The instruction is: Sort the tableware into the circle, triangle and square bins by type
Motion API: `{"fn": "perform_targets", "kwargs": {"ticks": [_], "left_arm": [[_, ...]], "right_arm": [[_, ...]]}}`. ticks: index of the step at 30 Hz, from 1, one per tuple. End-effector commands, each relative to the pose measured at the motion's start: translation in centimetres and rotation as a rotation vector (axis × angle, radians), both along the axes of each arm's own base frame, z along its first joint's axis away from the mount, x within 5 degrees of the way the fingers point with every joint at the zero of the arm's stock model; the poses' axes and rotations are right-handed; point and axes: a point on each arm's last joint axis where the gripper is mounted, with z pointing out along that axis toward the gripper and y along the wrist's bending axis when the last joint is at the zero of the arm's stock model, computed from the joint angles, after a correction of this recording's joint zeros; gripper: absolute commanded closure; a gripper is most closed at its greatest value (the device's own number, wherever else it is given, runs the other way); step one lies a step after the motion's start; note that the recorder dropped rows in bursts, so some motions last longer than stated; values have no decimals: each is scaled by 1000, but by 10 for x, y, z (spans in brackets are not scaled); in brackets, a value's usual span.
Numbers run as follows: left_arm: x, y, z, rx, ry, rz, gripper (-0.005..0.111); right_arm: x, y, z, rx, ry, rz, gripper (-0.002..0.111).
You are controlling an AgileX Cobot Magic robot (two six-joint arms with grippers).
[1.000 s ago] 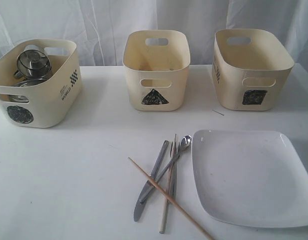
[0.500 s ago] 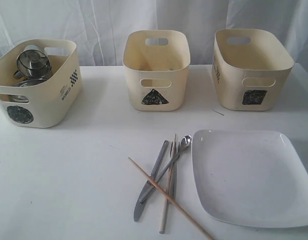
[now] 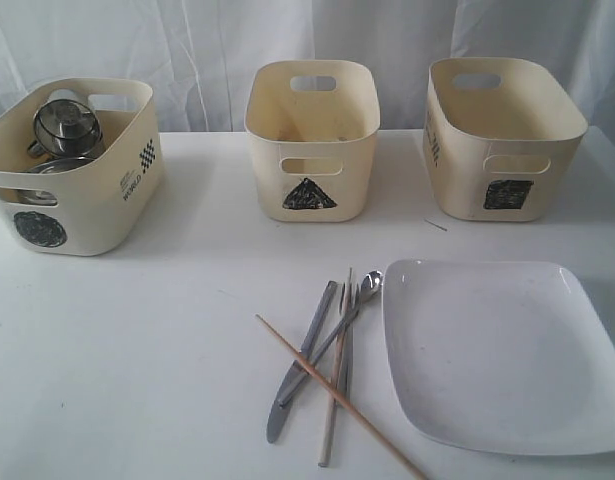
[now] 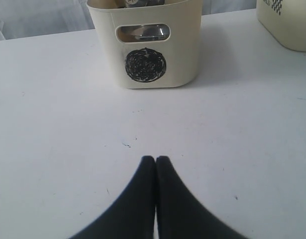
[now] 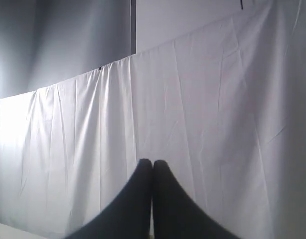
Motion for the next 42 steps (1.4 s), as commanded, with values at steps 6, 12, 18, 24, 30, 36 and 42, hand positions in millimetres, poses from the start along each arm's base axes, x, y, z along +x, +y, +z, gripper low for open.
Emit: {"fn": "perform_targets", "kwargs": {"ticks": [6,12,18,24,30,36,42], "left_arm": [[-1,0,-1,-11,1,-1,107],[-1,0,-1,-11,1,-1,107],[-1,0,-1,-11,1,-1,107],[-1,0,-1,-11,1,-1,107],[-1,0,-1,-11,1,-1,107],[-1,0,-1,-11,1,-1,107],[-1,0,-1,-11,1,-1,107]], "right_arm": [[3,-6,3,107,98,-4,108],[17,-8,21,-23,275,-122,108],[67,5,42,-141,555,-56,108],[121,26,43,-226,750,109,108],[168,28,26,-315,848,66,108],[186,-11,30,-385,760,-444,108],[173,-8,42,-375,701,-400,108]]}}
